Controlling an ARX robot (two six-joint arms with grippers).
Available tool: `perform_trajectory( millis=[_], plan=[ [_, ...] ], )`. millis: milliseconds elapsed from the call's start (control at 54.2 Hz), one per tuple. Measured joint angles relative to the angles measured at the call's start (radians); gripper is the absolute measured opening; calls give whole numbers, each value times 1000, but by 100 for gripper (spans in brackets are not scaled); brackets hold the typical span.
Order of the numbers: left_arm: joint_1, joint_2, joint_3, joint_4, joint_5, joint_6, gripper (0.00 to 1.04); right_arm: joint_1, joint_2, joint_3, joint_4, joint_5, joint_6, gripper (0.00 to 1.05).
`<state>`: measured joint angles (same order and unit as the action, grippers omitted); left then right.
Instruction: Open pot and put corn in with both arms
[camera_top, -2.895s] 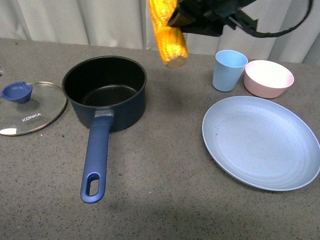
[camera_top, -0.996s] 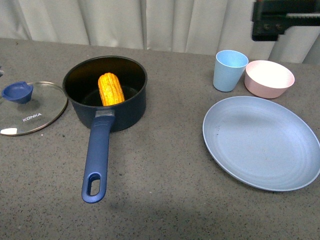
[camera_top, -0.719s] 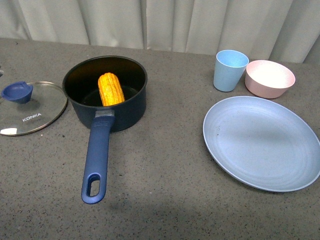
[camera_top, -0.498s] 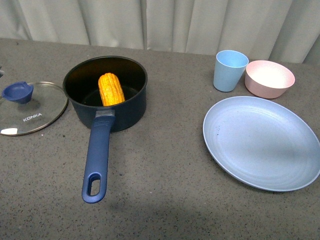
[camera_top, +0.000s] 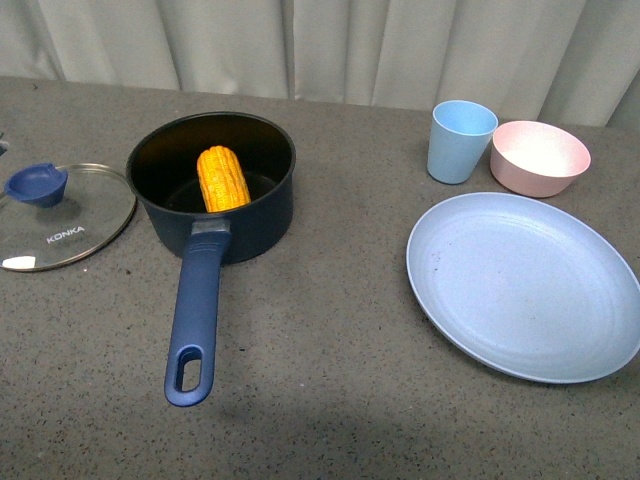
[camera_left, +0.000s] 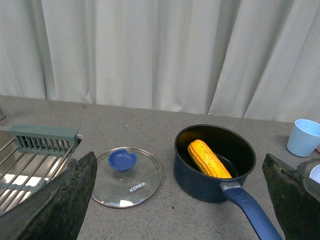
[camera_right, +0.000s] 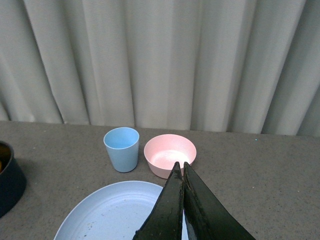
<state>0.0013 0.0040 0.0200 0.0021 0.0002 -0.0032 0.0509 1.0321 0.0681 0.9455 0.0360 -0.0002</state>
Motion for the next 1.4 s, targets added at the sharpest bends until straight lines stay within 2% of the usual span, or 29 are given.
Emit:
perform_trajectory(
  millis=[129, 996, 1401],
  plan=[
    [0, 0, 0, 0, 0, 0, 98, -46, -100, -25, -75, -27, 0, 1],
    [0, 0, 0, 0, 0, 0, 98, -48, -712, -63, -623, -34, 0, 1],
    [0, 0, 0, 0, 0, 0, 98, -48, -832, -63, -742, -35, 0, 1]
  ],
)
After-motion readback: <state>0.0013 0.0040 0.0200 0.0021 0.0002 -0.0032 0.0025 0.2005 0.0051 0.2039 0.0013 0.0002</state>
